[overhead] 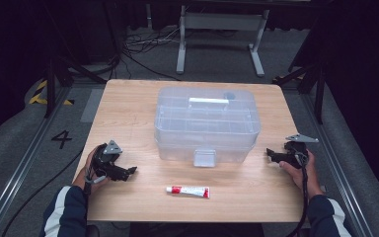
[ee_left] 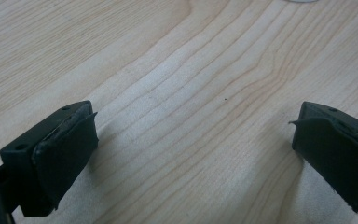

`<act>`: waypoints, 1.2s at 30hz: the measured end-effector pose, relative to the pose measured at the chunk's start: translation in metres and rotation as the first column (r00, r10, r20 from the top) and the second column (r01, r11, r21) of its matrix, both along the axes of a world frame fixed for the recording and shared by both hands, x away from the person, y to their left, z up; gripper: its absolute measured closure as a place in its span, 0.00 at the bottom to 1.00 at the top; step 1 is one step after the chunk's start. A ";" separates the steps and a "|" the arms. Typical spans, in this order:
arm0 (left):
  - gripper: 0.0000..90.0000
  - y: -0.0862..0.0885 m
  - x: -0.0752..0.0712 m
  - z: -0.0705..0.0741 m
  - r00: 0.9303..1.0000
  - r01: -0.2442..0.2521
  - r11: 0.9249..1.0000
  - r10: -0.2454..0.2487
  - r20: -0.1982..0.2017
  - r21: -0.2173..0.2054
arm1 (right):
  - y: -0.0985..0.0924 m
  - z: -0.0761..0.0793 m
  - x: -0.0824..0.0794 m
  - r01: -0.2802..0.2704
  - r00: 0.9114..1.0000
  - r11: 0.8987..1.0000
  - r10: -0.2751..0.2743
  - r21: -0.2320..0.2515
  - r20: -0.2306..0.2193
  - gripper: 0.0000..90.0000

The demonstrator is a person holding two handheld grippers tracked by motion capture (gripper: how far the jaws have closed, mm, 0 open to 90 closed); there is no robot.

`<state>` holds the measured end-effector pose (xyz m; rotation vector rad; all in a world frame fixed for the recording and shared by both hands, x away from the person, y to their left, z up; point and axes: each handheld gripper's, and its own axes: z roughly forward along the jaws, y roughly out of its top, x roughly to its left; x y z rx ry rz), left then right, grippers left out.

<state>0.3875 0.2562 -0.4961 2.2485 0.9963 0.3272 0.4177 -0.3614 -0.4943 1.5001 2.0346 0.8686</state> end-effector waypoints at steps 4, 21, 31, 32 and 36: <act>0.00 0.000 0.000 0.000 1.000 -0.005 1.000 0.005 0.001 -0.001 | 0.000 0.000 0.000 0.000 1.000 1.000 0.000 0.000 0.000 0.20; 0.00 0.002 0.005 0.000 1.000 0.028 1.000 -0.028 0.000 -0.006 | -0.004 0.001 -0.003 -0.050 0.999 0.999 0.050 -0.008 -0.019 0.18; 0.00 0.002 0.005 0.000 1.000 0.020 1.000 -0.020 -0.004 -0.008 | -0.001 0.020 -0.017 -0.068 0.998 0.996 0.068 0.054 0.013 0.28; 0.00 0.002 0.006 0.000 1.000 0.024 1.000 -0.024 -0.002 -0.006 | 0.001 0.024 -0.020 -0.081 0.997 0.995 0.080 0.052 0.022 0.28; 0.00 0.002 0.006 0.000 1.000 0.028 1.000 -0.028 -0.002 -0.006 | 0.007 0.042 -0.034 -0.131 0.990 0.989 0.128 0.061 0.053 0.35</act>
